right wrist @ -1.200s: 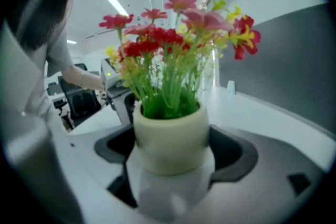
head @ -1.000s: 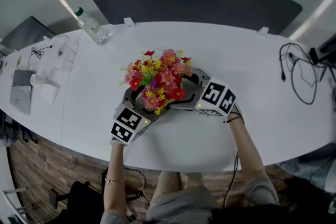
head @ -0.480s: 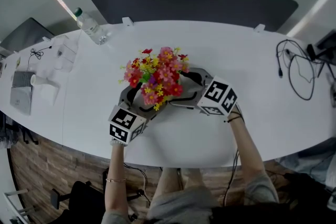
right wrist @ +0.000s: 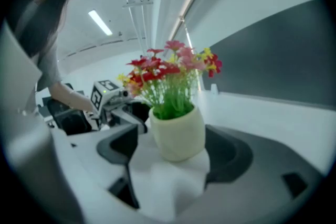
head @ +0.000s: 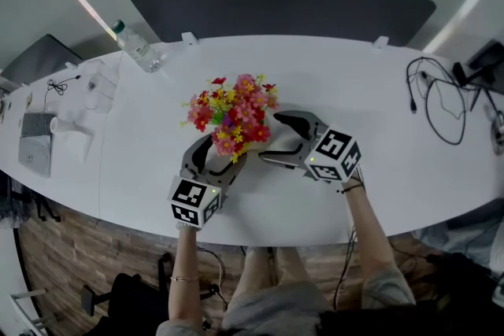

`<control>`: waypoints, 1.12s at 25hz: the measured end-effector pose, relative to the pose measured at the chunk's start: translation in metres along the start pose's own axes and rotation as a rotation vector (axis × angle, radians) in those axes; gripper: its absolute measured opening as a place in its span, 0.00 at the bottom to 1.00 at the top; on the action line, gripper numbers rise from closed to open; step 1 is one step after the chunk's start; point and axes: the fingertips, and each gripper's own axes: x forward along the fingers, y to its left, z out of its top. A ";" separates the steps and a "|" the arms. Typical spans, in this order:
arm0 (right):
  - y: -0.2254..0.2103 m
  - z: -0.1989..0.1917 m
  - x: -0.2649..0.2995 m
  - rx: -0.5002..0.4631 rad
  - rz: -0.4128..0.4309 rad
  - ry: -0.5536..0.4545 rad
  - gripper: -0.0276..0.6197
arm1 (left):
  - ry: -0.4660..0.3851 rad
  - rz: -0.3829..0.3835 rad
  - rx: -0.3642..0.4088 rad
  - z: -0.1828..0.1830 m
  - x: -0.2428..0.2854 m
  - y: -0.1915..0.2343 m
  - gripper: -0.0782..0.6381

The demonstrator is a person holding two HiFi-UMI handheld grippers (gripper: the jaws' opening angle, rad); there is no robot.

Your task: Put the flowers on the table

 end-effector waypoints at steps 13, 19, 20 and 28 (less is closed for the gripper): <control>0.041 0.013 -0.024 0.054 -0.020 -0.081 0.33 | -0.054 0.017 -0.052 0.018 -0.037 -0.038 0.48; 0.058 0.022 -0.036 0.072 -0.029 -0.114 0.27 | -0.078 0.014 -0.042 0.036 -0.050 -0.051 0.44; 0.061 0.025 -0.038 0.073 -0.030 -0.121 0.26 | -0.082 0.012 -0.038 0.039 -0.052 -0.054 0.42; 0.083 0.051 -0.054 0.071 -0.041 -0.194 0.18 | -0.125 -0.007 -0.018 0.063 -0.071 -0.076 0.34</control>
